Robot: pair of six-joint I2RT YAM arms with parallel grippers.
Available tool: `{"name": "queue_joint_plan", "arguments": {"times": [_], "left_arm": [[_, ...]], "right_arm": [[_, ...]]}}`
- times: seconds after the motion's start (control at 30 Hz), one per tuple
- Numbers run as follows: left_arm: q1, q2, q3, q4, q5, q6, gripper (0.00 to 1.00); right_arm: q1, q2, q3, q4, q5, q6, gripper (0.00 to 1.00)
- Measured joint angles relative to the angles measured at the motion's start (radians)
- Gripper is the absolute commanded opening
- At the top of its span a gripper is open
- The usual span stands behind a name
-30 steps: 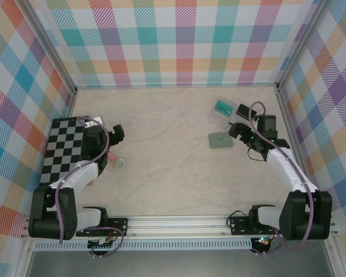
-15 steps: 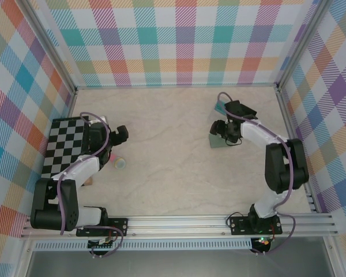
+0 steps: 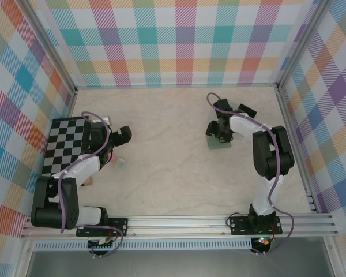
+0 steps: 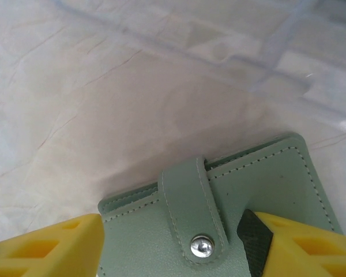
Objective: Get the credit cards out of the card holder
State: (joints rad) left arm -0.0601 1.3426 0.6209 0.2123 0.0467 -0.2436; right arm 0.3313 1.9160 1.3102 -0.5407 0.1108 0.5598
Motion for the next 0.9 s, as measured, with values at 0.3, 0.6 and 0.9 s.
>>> {"name": "queue_joint_plan", "arguments": {"times": [0.3, 0.6, 0.9], "left_arm": [[0.0, 0.033, 0.012, 0.007, 0.097, -0.02, 1.0], [0.0, 0.057, 0.016, 0.027, 0.156, -0.06, 1.0], [-0.011, 0.074, 0.122, -0.08, 0.208, -0.166, 1.0]], "right_arm": [[0.284, 0.001, 0.008, -0.008, -0.009, 0.153, 0.67], [0.36, 0.01, 0.115, -0.121, 0.069, 0.151, 1.0], [0.332, 0.158, 0.308, -0.208, 0.158, -0.002, 0.99]]}}
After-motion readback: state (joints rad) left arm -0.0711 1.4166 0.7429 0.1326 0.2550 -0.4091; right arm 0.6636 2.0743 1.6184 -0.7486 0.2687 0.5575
